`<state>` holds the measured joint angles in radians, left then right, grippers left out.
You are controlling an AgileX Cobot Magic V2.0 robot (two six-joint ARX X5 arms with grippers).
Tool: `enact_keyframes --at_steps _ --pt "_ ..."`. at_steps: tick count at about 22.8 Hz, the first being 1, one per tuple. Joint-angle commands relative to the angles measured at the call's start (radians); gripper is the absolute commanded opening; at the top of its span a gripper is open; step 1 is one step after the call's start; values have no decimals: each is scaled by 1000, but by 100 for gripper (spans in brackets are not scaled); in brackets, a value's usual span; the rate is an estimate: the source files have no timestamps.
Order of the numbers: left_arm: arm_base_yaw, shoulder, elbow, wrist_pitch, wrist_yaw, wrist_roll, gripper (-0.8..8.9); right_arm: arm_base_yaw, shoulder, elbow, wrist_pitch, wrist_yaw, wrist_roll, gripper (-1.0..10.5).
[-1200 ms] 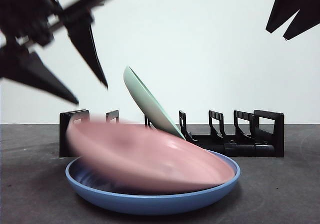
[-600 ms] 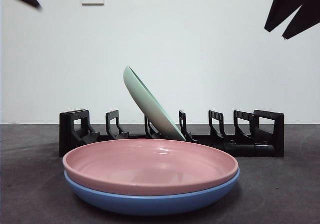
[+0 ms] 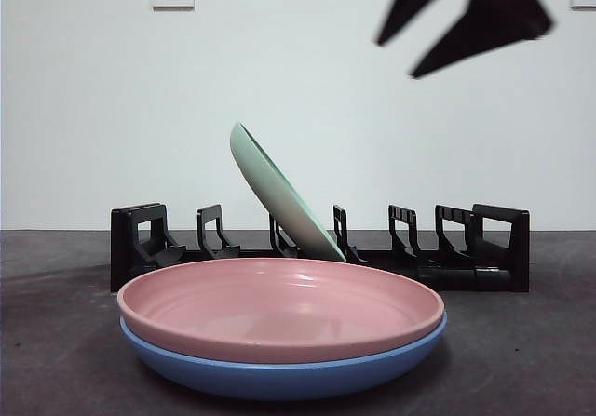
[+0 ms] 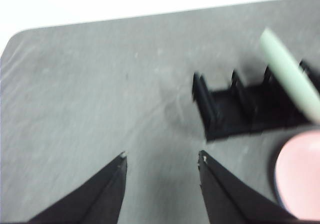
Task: Place the plate
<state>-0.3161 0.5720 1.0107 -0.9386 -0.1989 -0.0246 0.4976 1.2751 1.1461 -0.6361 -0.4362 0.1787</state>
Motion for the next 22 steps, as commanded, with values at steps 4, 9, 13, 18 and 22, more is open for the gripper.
enact_keyframes --at_steps 4,9,13,18,22 --pt "2 -23 19 -54 8 -39 227 95 299 356 -69 5 18 241" --pt "2 -26 19 -66 8 -70 227 142 464 549 -84 106 3 241" --pt "2 -26 19 -67 8 -68 227 169 560 655 -86 164 -3 241" --pt "2 -26 19 -67 8 -66 227 183 649 728 -90 221 -4 241" --pt "2 -26 19 -64 8 -65 227 186 694 732 -95 240 -3 241"
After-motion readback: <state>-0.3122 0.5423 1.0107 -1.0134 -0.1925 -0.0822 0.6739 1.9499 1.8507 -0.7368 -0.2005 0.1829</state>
